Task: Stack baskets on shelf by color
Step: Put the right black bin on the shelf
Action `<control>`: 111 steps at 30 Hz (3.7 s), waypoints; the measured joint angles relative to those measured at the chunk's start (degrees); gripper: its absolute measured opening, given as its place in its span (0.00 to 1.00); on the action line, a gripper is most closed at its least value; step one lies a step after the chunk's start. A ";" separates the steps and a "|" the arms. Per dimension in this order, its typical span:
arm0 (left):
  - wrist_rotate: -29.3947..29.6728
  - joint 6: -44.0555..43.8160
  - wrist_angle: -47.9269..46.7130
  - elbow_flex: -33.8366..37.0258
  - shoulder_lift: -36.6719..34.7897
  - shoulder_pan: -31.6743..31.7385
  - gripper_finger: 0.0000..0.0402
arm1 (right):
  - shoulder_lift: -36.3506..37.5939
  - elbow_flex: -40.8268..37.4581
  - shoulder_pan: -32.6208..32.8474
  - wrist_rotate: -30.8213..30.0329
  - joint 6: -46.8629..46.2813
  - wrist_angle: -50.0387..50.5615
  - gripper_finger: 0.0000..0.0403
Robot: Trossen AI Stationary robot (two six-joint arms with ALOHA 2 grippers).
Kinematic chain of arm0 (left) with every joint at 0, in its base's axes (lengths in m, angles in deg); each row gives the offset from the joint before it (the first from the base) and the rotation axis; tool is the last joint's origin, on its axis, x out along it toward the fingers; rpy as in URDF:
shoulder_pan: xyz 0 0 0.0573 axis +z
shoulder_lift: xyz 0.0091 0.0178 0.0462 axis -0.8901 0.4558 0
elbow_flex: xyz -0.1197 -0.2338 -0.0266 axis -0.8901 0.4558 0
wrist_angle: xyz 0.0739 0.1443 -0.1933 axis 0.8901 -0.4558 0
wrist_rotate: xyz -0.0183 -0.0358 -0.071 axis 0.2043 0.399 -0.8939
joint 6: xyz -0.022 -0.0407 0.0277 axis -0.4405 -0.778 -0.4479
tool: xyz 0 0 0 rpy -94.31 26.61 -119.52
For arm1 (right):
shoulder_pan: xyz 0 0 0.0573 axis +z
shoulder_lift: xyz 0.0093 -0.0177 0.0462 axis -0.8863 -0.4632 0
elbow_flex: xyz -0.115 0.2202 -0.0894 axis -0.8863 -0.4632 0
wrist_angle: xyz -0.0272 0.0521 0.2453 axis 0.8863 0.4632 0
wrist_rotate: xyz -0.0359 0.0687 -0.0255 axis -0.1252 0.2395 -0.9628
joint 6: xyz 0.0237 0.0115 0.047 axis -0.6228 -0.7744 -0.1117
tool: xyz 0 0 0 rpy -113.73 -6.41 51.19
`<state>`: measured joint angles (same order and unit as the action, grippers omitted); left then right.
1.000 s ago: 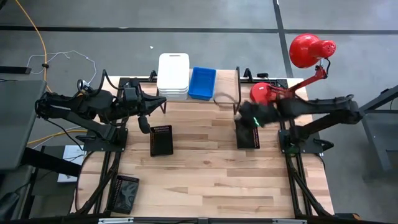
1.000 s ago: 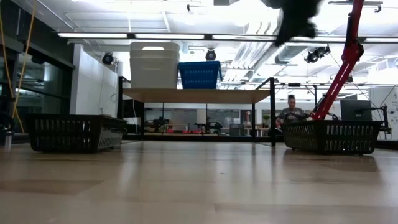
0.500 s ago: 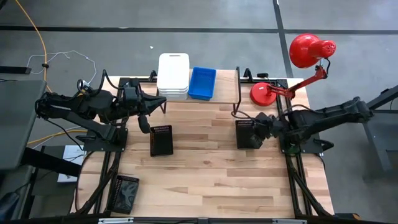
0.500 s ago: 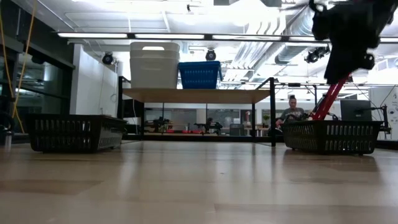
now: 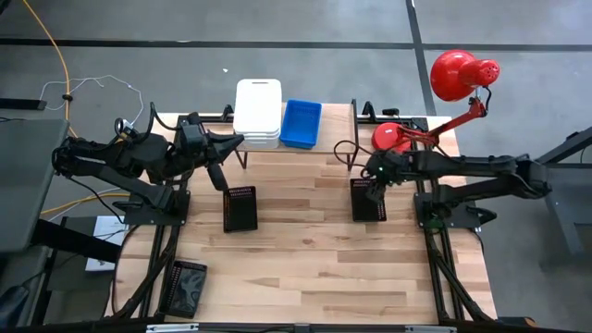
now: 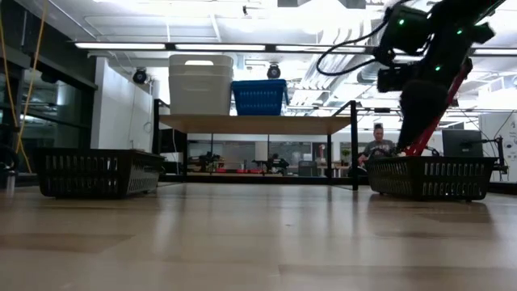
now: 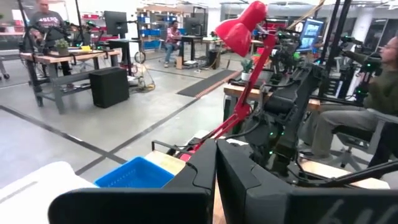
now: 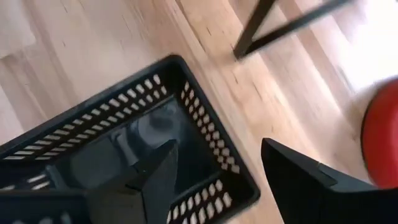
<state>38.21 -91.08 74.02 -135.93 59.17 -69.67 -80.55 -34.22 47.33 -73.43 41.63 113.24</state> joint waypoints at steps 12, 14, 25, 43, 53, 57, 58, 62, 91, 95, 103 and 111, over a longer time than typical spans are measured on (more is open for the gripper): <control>-0.68 -0.04 0.00 0.00 0.00 -0.02 0.00 | -9.90 -0.02 -2.31 2.29 10.46 -3.10 0.55; -0.69 -0.04 0.00 0.00 0.00 -0.02 0.00 | -11.73 -0.02 -2.31 2.23 11.58 -3.35 0.55; -0.70 -0.01 0.00 -0.02 0.00 0.00 0.00 | -15.97 0.00 -1.52 3.72 10.67 -3.31 0.12; -0.70 3.04 -0.01 -0.04 0.00 -0.02 0.00 | -9.92 36.81 6.13 4.73 8.70 14.65 0.00; -0.72 3.04 -0.02 -0.04 0.00 0.00 0.00 | -24.58 56.31 -5.71 -5.33 23.46 20.59 0.00; -0.72 2.99 0.00 -0.04 0.00 -0.02 0.00 | -29.77 61.43 -8.56 -5.67 28.80 22.26 0.00; -0.72 2.96 -0.02 -0.04 0.00 0.00 0.00 | -30.92 62.53 -9.08 -5.69 29.85 23.12 0.00; -0.73 1.54 -0.02 -0.04 0.00 -0.01 0.00 | -34.24 65.27 -10.60 -5.60 32.17 24.53 0.00; -0.74 1.39 0.00 -0.04 0.00 -0.01 0.00 | -36.80 65.79 -14.59 -8.72 39.30 23.25 0.00; -0.74 1.36 0.00 -0.04 0.00 -0.02 0.00 | -36.80 65.77 -14.59 -8.74 39.30 23.25 0.07; -0.74 1.38 0.00 -0.04 0.00 -0.01 0.00 | -36.51 65.72 -14.57 -10.68 39.29 23.15 0.36; -0.74 1.49 0.02 -0.04 0.00 -0.02 0.00 | -30.48 65.62 -13.87 4.71 25.35 26.95 0.43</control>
<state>37.47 -89.60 74.04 -135.97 59.17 -69.69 -111.03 31.40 33.46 -68.72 66.98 140.19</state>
